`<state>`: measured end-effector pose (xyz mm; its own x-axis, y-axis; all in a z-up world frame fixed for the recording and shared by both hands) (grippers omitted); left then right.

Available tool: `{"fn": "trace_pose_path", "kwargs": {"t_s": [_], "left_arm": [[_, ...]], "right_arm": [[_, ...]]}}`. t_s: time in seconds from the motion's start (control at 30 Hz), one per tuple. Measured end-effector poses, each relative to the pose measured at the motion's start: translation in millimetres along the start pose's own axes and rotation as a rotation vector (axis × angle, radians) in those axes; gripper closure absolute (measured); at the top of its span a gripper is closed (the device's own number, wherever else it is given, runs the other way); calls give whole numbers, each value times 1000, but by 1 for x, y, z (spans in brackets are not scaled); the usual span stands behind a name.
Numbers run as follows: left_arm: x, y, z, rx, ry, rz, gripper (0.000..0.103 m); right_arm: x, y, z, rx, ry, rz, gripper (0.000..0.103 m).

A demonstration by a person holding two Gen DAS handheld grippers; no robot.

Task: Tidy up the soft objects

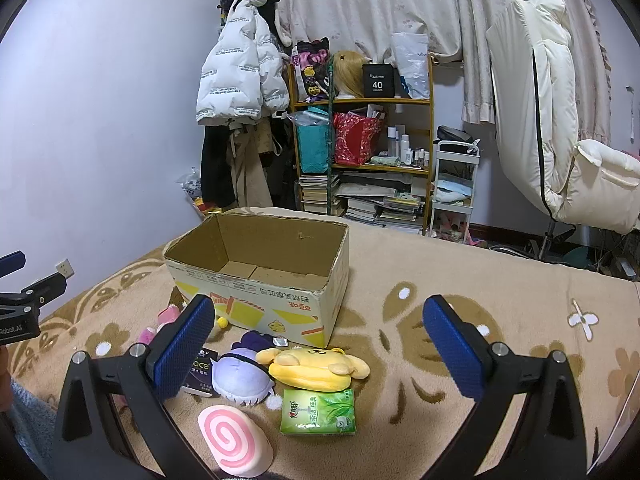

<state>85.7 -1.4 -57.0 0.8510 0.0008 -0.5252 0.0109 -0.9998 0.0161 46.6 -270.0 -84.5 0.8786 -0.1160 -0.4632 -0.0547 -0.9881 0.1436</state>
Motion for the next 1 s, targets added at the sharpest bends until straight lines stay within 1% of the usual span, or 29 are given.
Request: {"fn": "trace_pose_path", "kwargs": {"t_s": [0.17,0.67,1.0], "left_arm": [[2,4,5,2,4,0,1],[2,4,7,3,-1,-2,1],[8,1,9,7,-51,1,1]], "right_arm": [[0,0,0,-1,1,-2,0],[0,0,0,-3,1,-1,0],[2,-1,2,5,-5,-7,0]]}}
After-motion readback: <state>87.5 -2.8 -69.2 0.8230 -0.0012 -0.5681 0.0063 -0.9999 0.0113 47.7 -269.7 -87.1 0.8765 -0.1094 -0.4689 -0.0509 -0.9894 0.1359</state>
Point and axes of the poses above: each gripper's, at about its wrist camera, not at the fingertips, and x roughly the way its jaws point, y to its right, z to its underside, the point moved 10 cm from there along x, roughly the way its jaws point, and after that the axes turned 14 degrees about -x, right-handed, at the moved point
